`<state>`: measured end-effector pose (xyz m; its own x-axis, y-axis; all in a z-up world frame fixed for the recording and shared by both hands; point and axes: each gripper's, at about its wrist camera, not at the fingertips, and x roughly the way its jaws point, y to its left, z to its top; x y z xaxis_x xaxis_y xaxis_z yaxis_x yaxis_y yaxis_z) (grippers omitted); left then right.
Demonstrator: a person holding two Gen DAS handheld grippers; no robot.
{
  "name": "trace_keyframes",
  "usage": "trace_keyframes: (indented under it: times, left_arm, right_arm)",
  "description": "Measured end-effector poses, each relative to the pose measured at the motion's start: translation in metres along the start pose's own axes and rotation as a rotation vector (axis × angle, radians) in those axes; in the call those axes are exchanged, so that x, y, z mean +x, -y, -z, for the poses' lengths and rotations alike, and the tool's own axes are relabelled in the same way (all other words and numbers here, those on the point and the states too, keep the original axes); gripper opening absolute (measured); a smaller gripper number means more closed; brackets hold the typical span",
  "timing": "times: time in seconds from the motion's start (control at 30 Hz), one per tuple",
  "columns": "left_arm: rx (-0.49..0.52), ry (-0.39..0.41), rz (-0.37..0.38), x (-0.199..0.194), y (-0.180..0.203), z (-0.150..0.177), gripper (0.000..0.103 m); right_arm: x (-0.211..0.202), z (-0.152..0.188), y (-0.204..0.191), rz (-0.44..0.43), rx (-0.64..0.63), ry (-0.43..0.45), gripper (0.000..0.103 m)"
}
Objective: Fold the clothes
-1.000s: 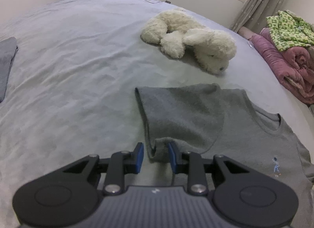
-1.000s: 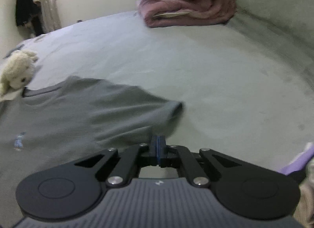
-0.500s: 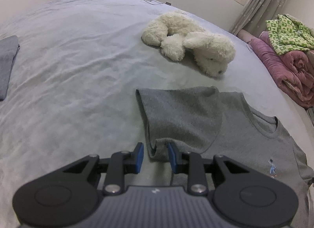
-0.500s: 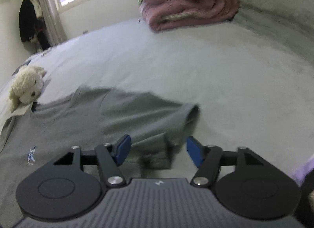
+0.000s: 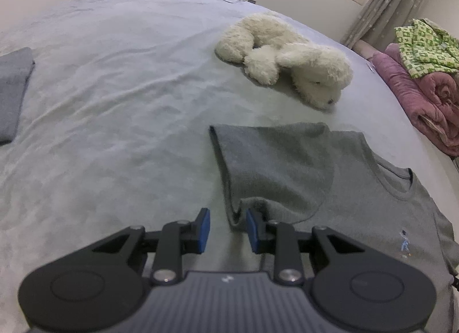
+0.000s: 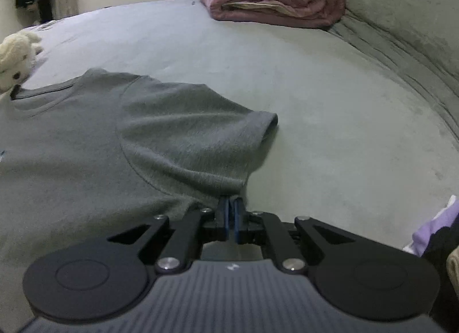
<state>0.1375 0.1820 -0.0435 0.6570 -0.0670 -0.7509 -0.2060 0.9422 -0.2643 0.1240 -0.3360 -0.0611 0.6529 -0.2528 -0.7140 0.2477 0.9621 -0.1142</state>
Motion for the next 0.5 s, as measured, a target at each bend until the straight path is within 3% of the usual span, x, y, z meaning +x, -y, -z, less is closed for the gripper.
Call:
trace_keyframes:
  times: [0.07,0.13,0.17,0.3,0.5]
  left_arm:
    - [-0.02,0.008,0.005,-0.004,-0.005,-0.001,0.028]
    - [-0.033,0.013,0.016,-0.009,-0.011,-0.002,0.028]
    - [-0.033,0.016,0.02,-0.012,-0.014,-0.002,0.028]
    - [-0.036,0.029,0.032,-0.023,-0.024,-0.004,0.028]
    - [-0.018,0.047,0.06,-0.04,-0.029,0.0,0.026]
  right_arm:
    - [0.001,-0.001,-0.003,0.034,-0.012,-0.001,0.004]
    - [-0.007,-0.003,-0.002,0.075,-0.009,-0.005,0.023]
    - [-0.016,-0.001,0.0,0.08,0.007,0.005,0.025]
    - [-0.056,0.021,-0.005,0.007,0.018,0.031,0.039]
    - [-0.101,0.077,-0.023,-0.078,-0.05,0.006,0.039]
